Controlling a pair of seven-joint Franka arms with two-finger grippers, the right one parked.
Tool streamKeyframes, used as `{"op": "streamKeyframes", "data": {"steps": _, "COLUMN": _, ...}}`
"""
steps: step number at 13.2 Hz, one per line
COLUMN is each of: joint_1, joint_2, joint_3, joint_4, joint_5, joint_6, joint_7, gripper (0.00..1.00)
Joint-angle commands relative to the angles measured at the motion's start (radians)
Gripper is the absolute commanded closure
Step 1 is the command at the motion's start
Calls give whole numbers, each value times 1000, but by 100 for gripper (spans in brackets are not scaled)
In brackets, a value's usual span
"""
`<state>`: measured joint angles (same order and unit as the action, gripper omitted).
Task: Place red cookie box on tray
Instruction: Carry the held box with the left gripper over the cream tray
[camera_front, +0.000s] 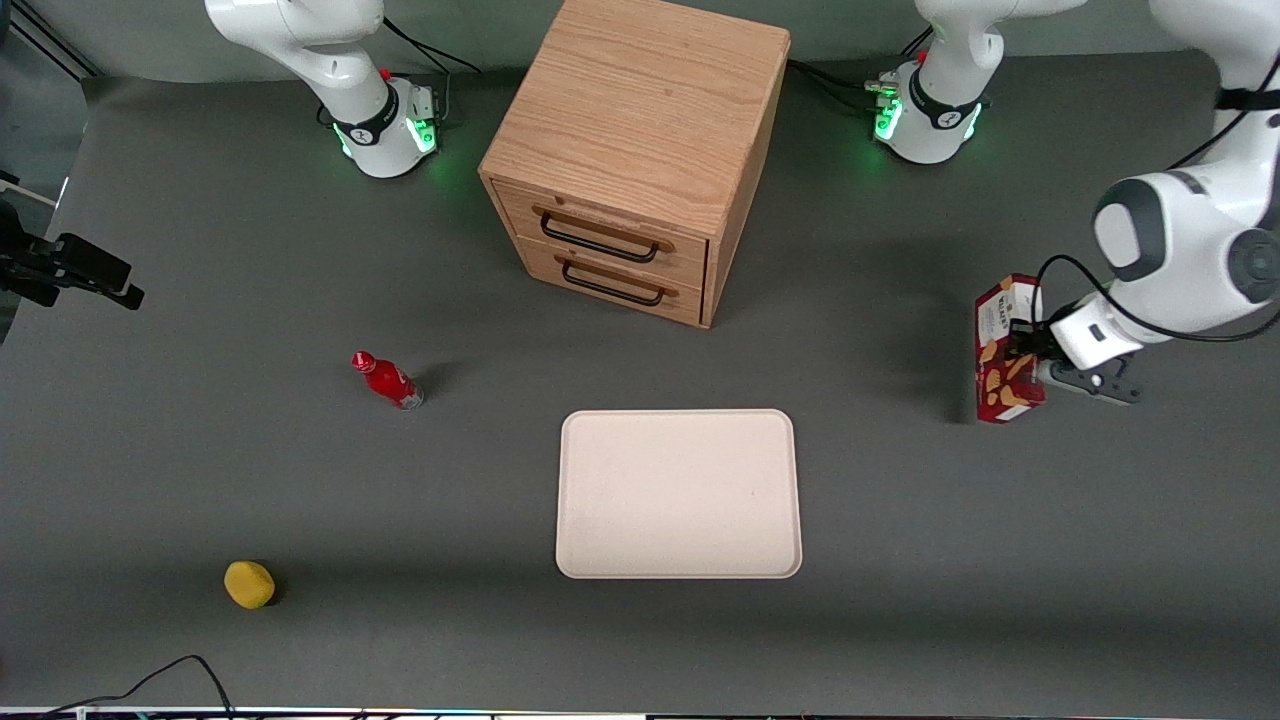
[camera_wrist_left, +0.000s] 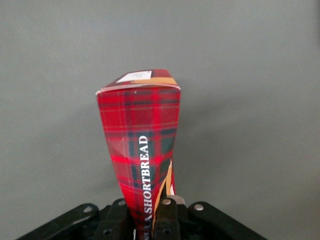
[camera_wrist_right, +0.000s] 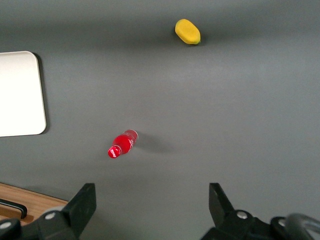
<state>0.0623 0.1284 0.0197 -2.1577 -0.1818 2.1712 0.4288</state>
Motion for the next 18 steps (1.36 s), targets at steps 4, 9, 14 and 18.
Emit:
{"op": "streamKeyframes", "data": {"steps": 4, "joint_1": -16, "joint_2": 42, "joint_3": -162, "joint_4": 578, "joint_5": 76, "joint_6": -459, "joint_7": -500, "gripper": 100}}
{"op": "streamKeyframes", "data": {"steps": 9, "joint_1": -36, "joint_2": 290, "joint_3": -453, "joint_4": 856, "joint_5": 200, "joint_6": -484, "joint_7": -944, "gripper": 100}}
{"op": "streamKeyframes", "data": {"steps": 14, "joint_1": -107, "joint_2": 568, "joint_3": -543, "joint_4": 884, "joint_5": 438, "joint_6": -201, "joint_7": -1065, "gripper": 100}}
{"op": "streamKeyframes", "data": {"steps": 18, "joint_1": -121, "joint_2": 669, "joint_3": -543, "joint_4": 790, "joint_5": 553, "joint_6": 19, "joint_7": -1100, "gripper": 100}}
